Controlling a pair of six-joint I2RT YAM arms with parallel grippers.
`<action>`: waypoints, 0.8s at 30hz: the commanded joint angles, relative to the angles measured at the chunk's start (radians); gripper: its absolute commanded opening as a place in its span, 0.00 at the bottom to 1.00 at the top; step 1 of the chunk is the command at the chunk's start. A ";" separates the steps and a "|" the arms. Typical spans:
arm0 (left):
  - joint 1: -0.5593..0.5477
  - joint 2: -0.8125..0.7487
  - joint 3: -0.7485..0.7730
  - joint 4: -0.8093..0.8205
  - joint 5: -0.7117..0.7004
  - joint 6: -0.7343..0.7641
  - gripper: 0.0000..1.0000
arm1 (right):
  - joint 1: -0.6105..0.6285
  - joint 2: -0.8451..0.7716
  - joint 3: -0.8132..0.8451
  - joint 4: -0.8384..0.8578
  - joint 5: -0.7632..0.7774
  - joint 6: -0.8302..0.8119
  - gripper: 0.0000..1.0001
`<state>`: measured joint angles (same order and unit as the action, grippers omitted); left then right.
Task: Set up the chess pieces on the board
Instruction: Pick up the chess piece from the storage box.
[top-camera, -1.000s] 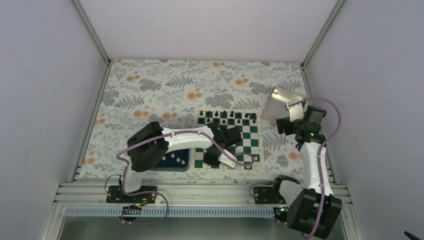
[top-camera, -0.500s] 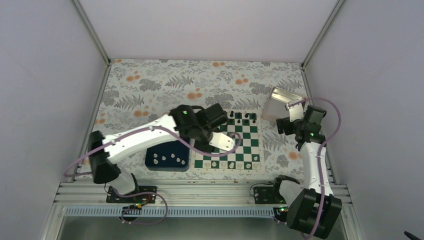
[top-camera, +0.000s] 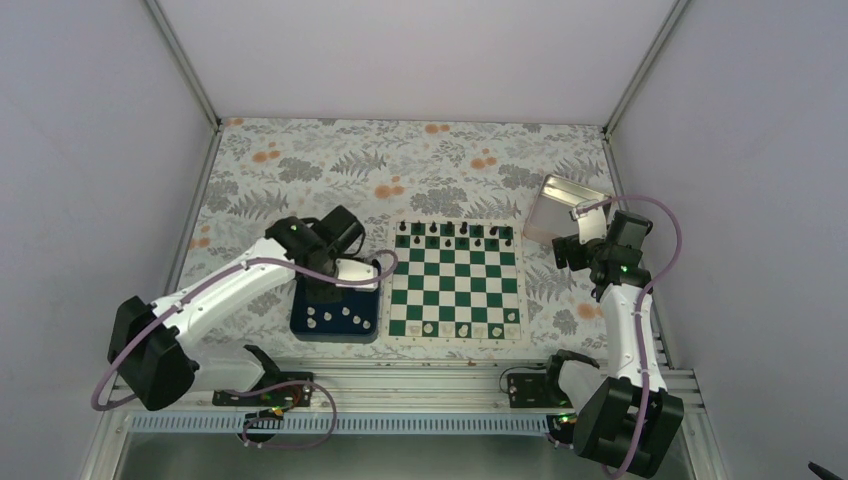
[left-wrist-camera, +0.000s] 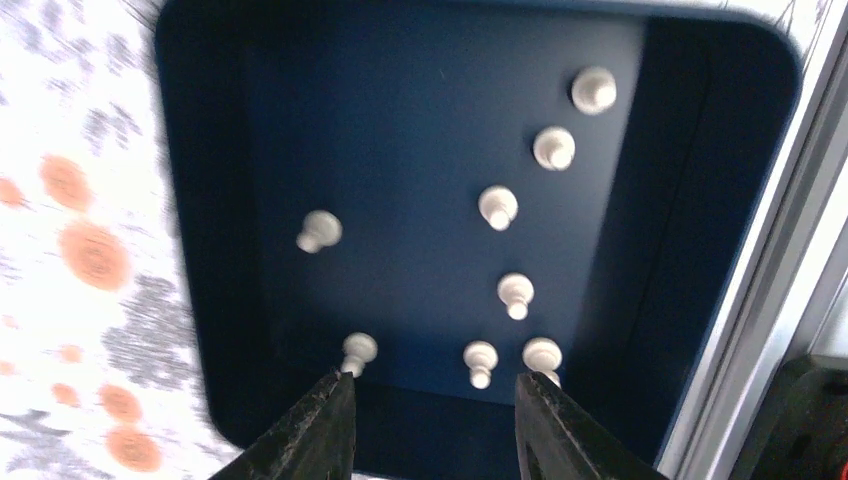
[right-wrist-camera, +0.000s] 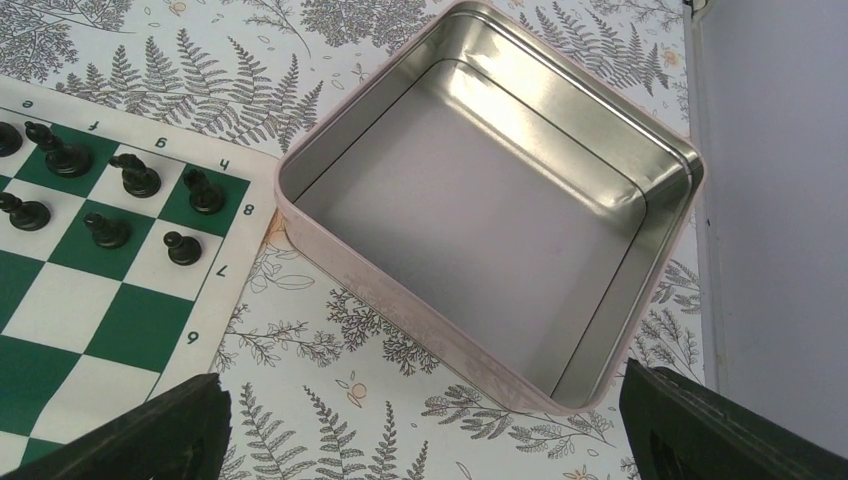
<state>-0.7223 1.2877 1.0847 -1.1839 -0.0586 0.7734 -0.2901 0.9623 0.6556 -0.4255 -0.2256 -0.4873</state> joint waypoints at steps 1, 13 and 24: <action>0.052 -0.025 -0.137 0.109 -0.023 0.029 0.41 | -0.011 -0.002 0.011 0.001 -0.019 -0.011 1.00; 0.139 0.125 -0.252 0.424 -0.031 0.041 0.41 | -0.011 0.002 0.011 -0.002 -0.020 -0.013 1.00; 0.199 0.251 -0.218 0.507 -0.007 0.071 0.41 | -0.011 0.005 0.009 -0.001 -0.020 -0.013 1.00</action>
<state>-0.5385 1.5307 0.8452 -0.7147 -0.0784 0.8230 -0.2901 0.9638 0.6556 -0.4282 -0.2276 -0.4896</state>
